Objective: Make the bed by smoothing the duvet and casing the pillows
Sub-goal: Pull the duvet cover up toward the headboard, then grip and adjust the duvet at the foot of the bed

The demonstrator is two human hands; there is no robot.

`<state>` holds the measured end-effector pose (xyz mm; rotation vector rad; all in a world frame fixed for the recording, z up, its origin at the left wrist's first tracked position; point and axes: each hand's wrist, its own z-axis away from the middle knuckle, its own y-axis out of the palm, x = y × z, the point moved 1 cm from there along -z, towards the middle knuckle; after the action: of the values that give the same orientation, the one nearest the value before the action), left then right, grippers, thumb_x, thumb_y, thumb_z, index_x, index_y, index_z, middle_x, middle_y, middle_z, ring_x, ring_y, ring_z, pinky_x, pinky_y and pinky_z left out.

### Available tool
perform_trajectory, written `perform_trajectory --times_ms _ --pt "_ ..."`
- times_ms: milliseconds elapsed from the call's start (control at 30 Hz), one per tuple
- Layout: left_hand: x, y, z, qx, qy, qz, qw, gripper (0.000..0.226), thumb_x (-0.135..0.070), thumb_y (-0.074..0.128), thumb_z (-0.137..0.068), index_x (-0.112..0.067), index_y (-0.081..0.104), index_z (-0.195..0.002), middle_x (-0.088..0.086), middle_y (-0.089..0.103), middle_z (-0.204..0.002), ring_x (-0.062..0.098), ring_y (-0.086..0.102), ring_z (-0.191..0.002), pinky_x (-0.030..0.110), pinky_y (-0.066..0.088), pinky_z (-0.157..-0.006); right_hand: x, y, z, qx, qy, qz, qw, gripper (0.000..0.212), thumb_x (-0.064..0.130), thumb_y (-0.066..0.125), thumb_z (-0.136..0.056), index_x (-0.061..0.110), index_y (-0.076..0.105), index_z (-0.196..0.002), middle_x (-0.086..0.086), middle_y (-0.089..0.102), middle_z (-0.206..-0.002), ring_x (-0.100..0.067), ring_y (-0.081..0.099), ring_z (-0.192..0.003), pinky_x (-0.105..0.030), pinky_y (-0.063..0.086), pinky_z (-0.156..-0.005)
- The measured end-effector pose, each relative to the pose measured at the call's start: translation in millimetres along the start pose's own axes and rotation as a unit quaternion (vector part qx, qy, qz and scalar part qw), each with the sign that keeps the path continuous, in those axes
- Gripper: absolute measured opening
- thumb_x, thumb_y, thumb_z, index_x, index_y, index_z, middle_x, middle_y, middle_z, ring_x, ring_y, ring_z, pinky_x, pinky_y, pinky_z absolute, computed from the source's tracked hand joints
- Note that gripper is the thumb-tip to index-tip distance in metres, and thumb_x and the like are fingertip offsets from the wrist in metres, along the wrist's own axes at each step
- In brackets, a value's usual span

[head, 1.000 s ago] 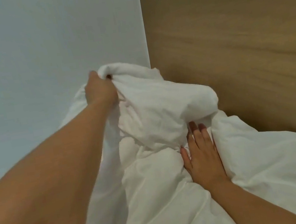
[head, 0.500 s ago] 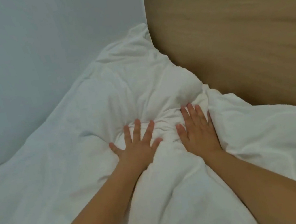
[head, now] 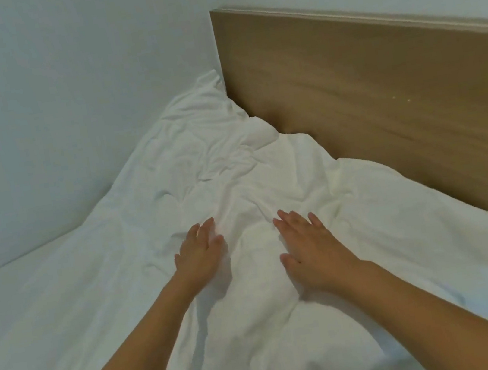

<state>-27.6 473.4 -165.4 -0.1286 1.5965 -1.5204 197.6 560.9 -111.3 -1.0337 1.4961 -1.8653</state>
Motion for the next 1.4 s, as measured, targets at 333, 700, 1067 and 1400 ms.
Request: perform_trajectory --times_ms 333,700,1067,1400 --pt "67 -21 239 0.054 -0.069 -0.11 0.99 0.061 -0.057 0.023 -0.099 -0.042 0.0 -0.153 -0.004 -0.004 -0.163 0.026 -0.002 -0.15 0.059 -0.003 -0.114 116 -3 146 0.009 -0.049 0.044 0.998 0.065 0.033 0.034 -0.099 0.015 0.005 -0.154 -0.005 -0.004 -0.162 -0.02 -0.002 -0.149 -0.042 -0.004 -0.12" --pt "190 -57 412 0.076 -0.051 -0.182 0.979 0.069 -0.062 0.024 -0.097 -0.037 -0.007 -0.154 -0.001 -0.006 -0.163 0.026 -0.006 -0.15 0.059 -0.008 -0.115 251 71 273 0.002 -0.087 0.034 0.996 0.061 0.027 0.039 -0.097 0.018 0.017 -0.153 -0.001 0.012 -0.161 -0.015 0.011 -0.147 -0.037 0.002 -0.121" --pt "246 -103 552 0.077 -0.05 -0.278 0.956 0.074 -0.06 0.033 -0.096 -0.04 -0.012 -0.152 -0.002 -0.012 -0.163 0.025 -0.011 -0.149 0.059 -0.012 -0.115 350 115 342 0.086 -0.066 -0.025 0.994 0.062 0.024 0.04 -0.096 0.021 0.015 -0.153 -0.001 0.021 -0.158 -0.028 0.037 -0.135 -0.037 0.03 -0.111" --pt "281 -119 569 0.023 -0.085 -0.322 0.943 0.067 -0.053 0.03 -0.099 -0.036 -0.005 -0.154 0.001 -0.004 -0.163 0.027 -0.002 -0.149 0.06 -0.003 -0.116 390 143 341 0.054 -0.077 -0.086 0.992 0.06 0.025 0.039 -0.097 0.018 0.017 -0.153 -0.002 0.02 -0.158 -0.027 0.033 -0.138 -0.036 0.029 -0.109"
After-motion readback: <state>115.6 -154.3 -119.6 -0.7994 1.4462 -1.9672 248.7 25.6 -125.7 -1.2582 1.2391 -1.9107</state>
